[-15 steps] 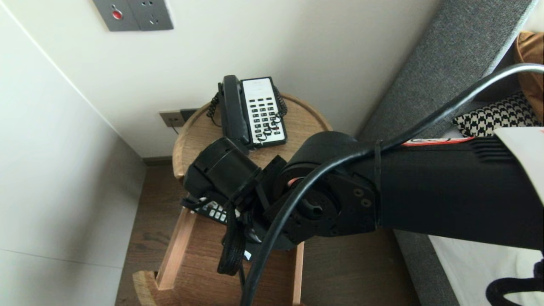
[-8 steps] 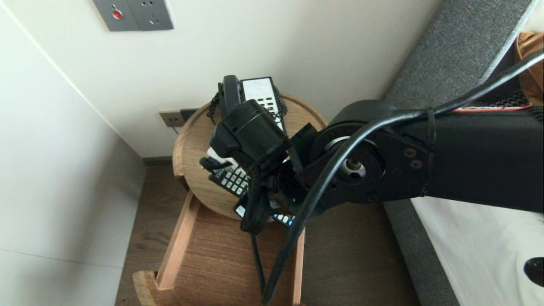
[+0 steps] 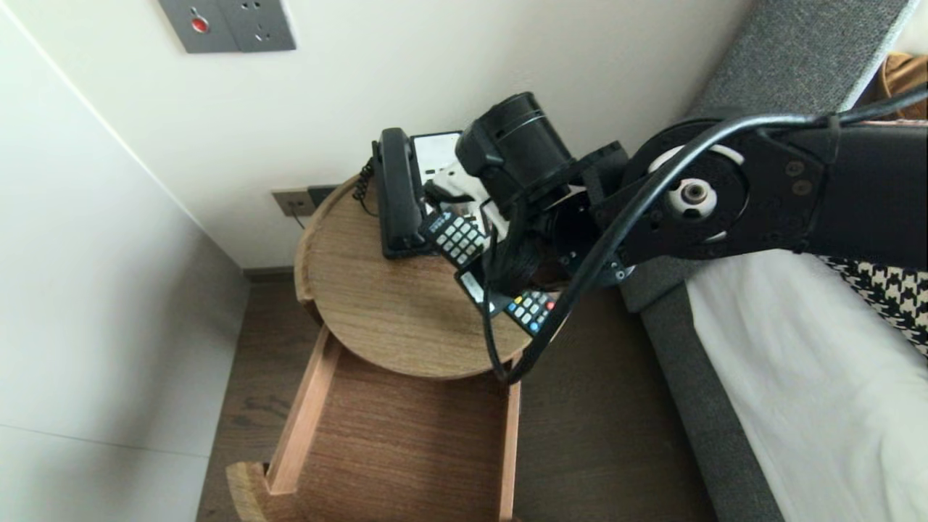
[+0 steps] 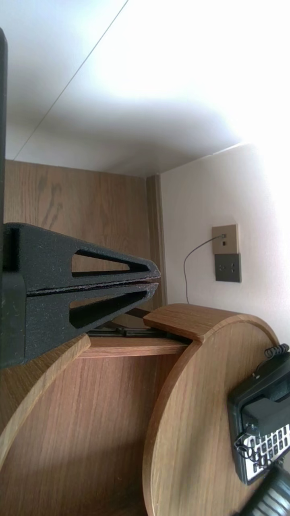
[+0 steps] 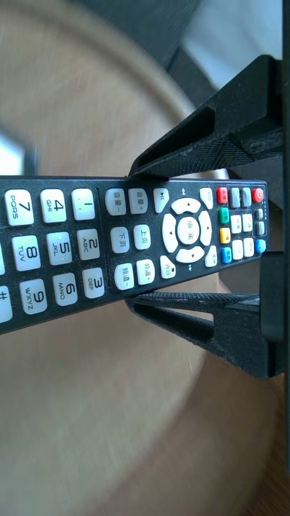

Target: Take the remote control out of the drawer one by one and place them on the table

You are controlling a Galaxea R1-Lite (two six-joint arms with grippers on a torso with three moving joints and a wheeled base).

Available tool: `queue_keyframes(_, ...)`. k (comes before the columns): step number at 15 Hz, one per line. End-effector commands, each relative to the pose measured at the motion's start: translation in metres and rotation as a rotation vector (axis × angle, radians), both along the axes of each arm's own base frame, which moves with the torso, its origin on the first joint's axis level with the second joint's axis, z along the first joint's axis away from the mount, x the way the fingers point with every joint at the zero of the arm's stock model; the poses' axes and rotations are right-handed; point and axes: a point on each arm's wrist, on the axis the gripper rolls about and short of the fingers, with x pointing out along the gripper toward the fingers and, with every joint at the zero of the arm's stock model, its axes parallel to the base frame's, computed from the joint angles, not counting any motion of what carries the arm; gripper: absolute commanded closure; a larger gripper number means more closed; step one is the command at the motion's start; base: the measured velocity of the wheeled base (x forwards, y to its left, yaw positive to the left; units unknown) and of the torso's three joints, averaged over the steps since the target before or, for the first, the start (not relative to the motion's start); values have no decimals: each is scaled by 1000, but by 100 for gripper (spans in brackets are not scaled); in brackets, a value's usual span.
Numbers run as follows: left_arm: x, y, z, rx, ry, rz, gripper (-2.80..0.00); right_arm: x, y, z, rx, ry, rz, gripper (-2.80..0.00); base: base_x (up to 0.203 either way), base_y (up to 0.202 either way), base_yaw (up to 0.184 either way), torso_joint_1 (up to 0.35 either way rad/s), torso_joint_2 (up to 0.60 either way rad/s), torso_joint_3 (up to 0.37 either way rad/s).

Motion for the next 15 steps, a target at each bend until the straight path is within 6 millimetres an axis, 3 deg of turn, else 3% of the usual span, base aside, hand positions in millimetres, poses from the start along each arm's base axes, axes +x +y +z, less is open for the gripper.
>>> queue_keyframes(1, 3, 0, -11, 0, 35, 0, 0, 6, -18, 12, 32, -24, -49, 0, 0, 0, 0, 0, 0, 0)
queue_keyframes(10, 3, 0, -11, 0, 35, 0, 0, 32, -43, 17, 230, -59, -326, 0, 0, 0, 0, 0, 0, 0)
queue_keyframes(15, 3, 0, -11, 0, 35, 0, 0, 34, -40, 12, 341, -21, -388, 0, 0, 0, 0, 0, 0, 0)
